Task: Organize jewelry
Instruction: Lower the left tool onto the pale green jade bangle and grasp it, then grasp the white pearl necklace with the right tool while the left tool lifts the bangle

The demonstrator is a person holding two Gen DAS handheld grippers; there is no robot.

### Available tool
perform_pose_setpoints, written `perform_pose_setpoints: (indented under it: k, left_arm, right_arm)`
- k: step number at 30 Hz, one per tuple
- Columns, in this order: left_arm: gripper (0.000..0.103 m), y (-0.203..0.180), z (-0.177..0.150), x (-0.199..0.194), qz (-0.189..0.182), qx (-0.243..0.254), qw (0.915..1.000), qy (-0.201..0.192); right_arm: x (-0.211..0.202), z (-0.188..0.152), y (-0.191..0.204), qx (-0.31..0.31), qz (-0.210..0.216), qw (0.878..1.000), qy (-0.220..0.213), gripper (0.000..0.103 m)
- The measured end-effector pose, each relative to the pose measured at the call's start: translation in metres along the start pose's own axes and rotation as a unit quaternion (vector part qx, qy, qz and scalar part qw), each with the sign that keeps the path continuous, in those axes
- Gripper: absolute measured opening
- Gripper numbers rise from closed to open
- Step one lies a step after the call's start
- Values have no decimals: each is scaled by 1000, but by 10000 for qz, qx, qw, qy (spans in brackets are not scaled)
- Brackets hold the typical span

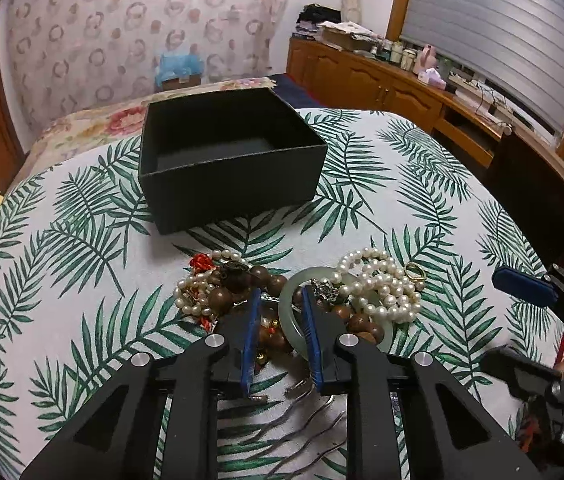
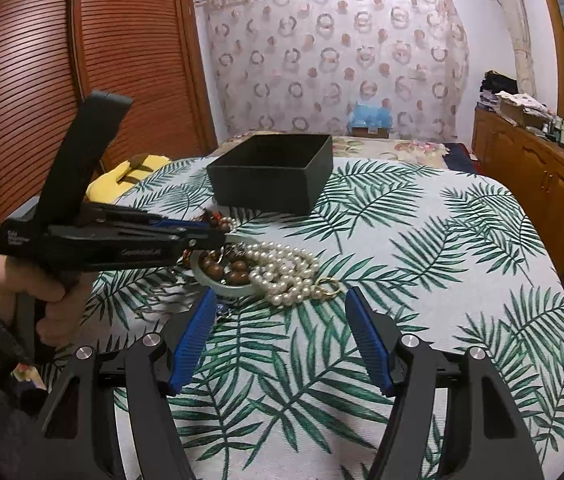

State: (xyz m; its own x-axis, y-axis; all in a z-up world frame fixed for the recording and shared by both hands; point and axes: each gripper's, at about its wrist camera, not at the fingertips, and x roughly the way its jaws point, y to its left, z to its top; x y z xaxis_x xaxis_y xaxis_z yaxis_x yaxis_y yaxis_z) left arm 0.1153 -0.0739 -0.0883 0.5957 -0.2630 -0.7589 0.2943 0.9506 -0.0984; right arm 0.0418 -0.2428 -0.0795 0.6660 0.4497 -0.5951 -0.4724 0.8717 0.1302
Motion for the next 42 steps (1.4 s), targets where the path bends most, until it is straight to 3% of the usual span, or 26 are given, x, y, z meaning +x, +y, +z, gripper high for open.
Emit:
perform_pose_setpoints:
  k: [7, 9, 14, 23, 34, 42]
  left_arm:
    - [22, -7, -1, 2, 285, 388, 9987, 147]
    - [10, -5, -1, 2, 277, 424, 9986, 149]
    - [7, -1, -5, -10, 250, 346, 9991, -65]
    - [7, 7, -5, -51, 335, -17, 9967, -741]
    - [7, 16, -9, -57, 339, -247, 9950, -911]
    - [7, 17, -10, -57, 342, -243, 9950, -910]
  right_arm:
    - [-1, 2, 1, -39, -11, 10000, 4, 69]
    - [-1, 3, 0, -48, -32, 10000, -7, 69]
    - [2, 6, -4, -86, -87, 9999, 20, 69]
    - [23, 16, -8, -356, -72, 9989, 307, 45]
    - [71, 33, -1, -668, 225, 9940, 837, 18]
    - [94, 46, 2, -973, 238, 9878, 1191, 18]
